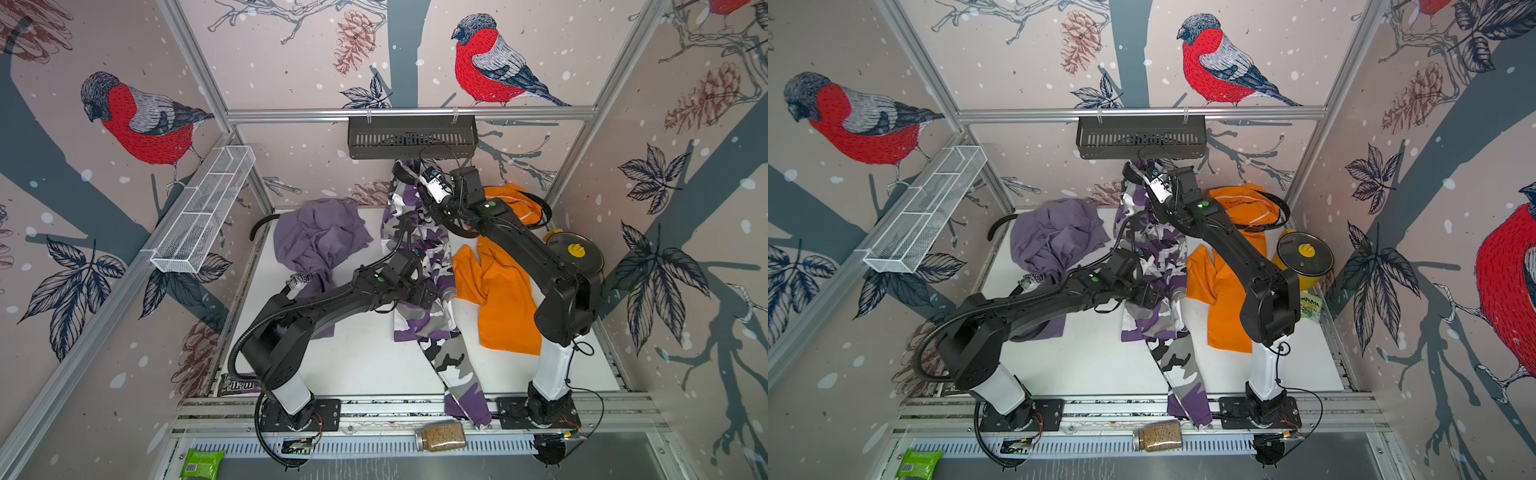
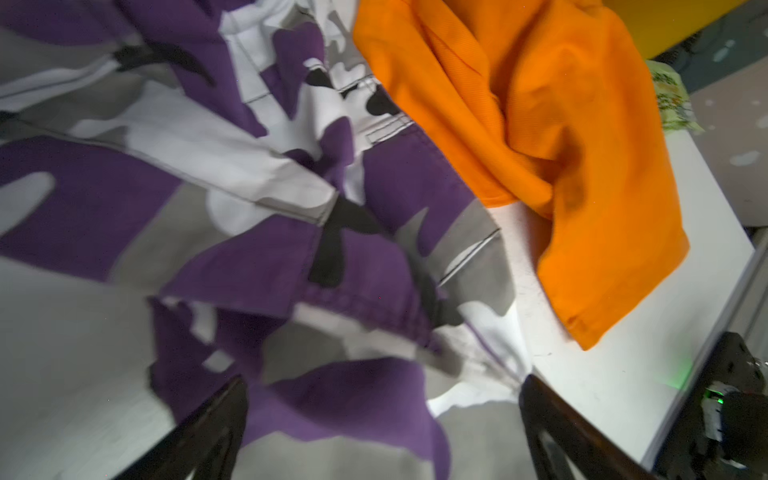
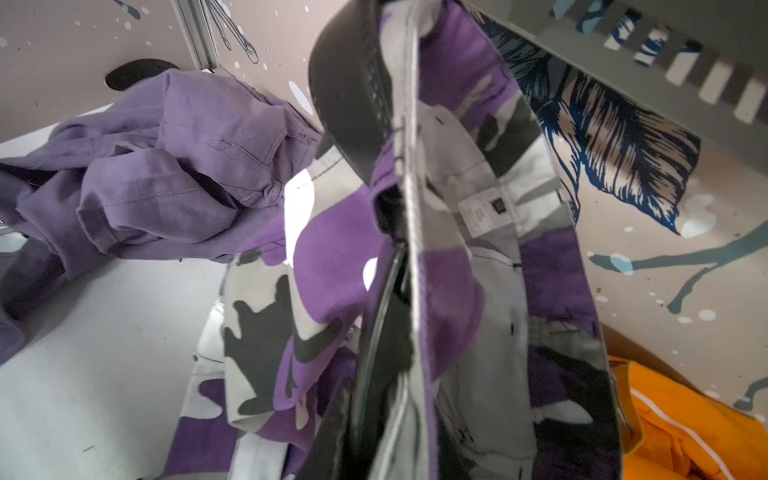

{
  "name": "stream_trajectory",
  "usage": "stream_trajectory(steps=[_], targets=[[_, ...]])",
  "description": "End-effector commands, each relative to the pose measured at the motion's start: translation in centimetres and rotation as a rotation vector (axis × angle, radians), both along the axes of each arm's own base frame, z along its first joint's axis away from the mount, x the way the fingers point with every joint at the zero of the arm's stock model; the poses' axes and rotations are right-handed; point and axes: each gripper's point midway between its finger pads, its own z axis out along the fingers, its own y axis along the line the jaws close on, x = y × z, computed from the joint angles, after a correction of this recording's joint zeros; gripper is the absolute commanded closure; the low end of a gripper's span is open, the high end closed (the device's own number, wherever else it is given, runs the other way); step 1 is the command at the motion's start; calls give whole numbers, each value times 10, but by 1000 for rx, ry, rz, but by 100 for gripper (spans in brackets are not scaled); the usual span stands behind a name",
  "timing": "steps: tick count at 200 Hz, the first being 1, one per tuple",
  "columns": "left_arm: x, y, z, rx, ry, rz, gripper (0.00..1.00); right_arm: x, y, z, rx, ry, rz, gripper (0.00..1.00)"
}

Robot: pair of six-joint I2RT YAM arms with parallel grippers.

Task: Remove the belt from the trousers
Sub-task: Adjust the trousers at the center of the board.

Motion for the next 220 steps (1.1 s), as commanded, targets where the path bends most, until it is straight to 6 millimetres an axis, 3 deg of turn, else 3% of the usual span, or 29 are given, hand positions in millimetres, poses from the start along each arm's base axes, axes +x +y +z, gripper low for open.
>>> stream_trajectory(steps=[1,26,49,66,71,83,99,101,116,135,151,167,183,199,210,220], targets=[[-21,-28,-11,3,87,-148,0,1,-6,39,92,-100,-39,100],[-43,-33,-50,129,193,-243,0,-2,-22,46,107,-105,-77,100],[-56,-12,-91,296,261,-243,0,-6,-31,54,122,-117,-91,100],[-60,5,-114,372,284,-219,10,-9,-32,58,133,-120,-88,100],[-61,11,-121,395,288,-210,18,-10,-32,58,137,-120,-85,100],[-58,23,-133,451,276,-167,47,-12,-31,61,147,-123,-77,100],[-42,37,-126,476,210,-76,96,-14,-28,64,159,-131,-64,100],[-39,39,-123,476,198,-62,100,-14,-28,65,158,-132,-60,100],[-10,61,-90,479,87,68,100,-18,-25,71,167,-143,-34,100],[37,108,-36,489,-68,266,100,-24,-21,87,189,-168,4,100],[74,151,22,463,-192,414,100,-30,-16,107,220,-191,41,100],[100,187,92,420,-337,538,100,-41,-10,129,261,-207,98,100],[109,214,167,386,-518,643,100,-60,-1,153,302,-223,178,100],[104,234,235,361,-711,717,100,-89,11,178,351,-220,299,100],[96,249,269,368,-797,775,100,-113,21,191,387,-199,395,100],[91,265,287,401,-831,818,100,-139,30,200,419,-181,486,100]])
